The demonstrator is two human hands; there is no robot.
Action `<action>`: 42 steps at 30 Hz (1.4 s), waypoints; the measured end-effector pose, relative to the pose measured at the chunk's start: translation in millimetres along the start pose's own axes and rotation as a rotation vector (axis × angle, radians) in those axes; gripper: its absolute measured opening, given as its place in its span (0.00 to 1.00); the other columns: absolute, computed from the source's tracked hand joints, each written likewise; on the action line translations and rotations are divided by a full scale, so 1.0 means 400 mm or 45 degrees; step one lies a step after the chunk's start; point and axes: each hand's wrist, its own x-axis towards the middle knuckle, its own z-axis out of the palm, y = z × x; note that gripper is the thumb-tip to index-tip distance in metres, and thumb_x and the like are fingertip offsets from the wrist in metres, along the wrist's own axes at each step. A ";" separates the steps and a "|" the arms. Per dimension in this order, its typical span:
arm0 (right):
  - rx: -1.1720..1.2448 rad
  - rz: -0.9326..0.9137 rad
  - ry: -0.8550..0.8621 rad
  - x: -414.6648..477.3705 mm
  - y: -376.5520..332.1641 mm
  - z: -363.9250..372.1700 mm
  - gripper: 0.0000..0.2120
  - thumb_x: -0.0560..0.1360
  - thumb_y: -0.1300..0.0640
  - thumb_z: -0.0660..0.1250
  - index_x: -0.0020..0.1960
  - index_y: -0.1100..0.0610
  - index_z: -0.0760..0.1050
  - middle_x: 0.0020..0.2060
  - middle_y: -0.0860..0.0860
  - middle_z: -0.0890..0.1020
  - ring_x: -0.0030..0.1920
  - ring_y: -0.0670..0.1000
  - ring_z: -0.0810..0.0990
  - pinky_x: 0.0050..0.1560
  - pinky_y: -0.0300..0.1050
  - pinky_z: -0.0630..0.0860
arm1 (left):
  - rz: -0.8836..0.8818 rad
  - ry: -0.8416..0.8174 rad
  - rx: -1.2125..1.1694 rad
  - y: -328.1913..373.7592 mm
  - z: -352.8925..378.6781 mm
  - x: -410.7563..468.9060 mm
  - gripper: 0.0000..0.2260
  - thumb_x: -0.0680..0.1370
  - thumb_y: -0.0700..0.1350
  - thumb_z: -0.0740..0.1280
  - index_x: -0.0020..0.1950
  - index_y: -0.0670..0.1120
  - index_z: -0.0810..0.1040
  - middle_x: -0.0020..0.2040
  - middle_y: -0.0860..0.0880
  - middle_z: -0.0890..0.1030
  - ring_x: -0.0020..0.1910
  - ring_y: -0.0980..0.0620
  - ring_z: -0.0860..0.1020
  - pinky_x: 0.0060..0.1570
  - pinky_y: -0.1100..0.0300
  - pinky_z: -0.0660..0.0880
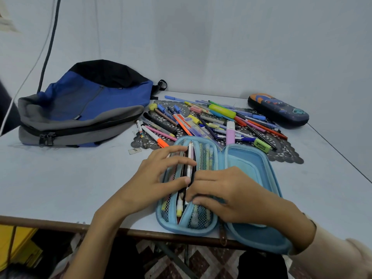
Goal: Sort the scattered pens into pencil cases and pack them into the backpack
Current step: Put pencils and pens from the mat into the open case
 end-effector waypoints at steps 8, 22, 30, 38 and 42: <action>-0.085 -0.079 0.075 0.004 -0.008 0.015 0.07 0.77 0.65 0.64 0.46 0.58 0.79 0.46 0.50 0.78 0.40 0.49 0.77 0.27 0.46 0.72 | 0.037 -0.032 0.050 0.004 -0.007 0.033 0.15 0.68 0.63 0.65 0.52 0.62 0.79 0.67 0.65 0.73 0.68 0.62 0.67 0.68 0.45 0.65; -0.189 -0.097 0.154 0.009 -0.009 0.024 0.10 0.77 0.69 0.63 0.47 0.58 0.79 0.44 0.50 0.80 0.41 0.51 0.77 0.30 0.47 0.71 | -0.009 -0.142 0.229 0.016 -0.026 0.045 0.21 0.66 0.67 0.58 0.56 0.66 0.74 0.63 0.65 0.75 0.65 0.64 0.68 0.71 0.47 0.58; -0.028 -0.029 -0.046 0.015 -0.003 -0.010 0.05 0.79 0.57 0.64 0.47 0.56 0.77 0.44 0.49 0.76 0.45 0.50 0.71 0.43 0.38 0.65 | -0.095 -0.319 0.461 0.008 -0.046 0.069 0.37 0.64 0.75 0.53 0.72 0.66 0.64 0.73 0.66 0.63 0.74 0.62 0.59 0.73 0.41 0.54; -0.213 0.060 -0.086 0.036 0.078 -0.014 0.07 0.66 0.61 0.60 0.43 0.55 0.72 0.45 0.51 0.74 0.43 0.50 0.69 0.40 0.43 0.66 | -0.137 -0.435 0.744 0.048 -0.064 0.085 0.36 0.66 0.73 0.56 0.73 0.62 0.65 0.74 0.66 0.61 0.74 0.59 0.57 0.73 0.40 0.51; -0.377 0.142 -0.041 0.046 0.156 -0.010 0.09 0.72 0.62 0.61 0.49 0.52 0.75 0.49 0.51 0.74 0.45 0.51 0.72 0.39 0.47 0.70 | -0.122 -0.462 0.777 0.048 -0.071 0.097 0.36 0.65 0.73 0.56 0.72 0.63 0.66 0.76 0.65 0.59 0.76 0.59 0.53 0.73 0.41 0.50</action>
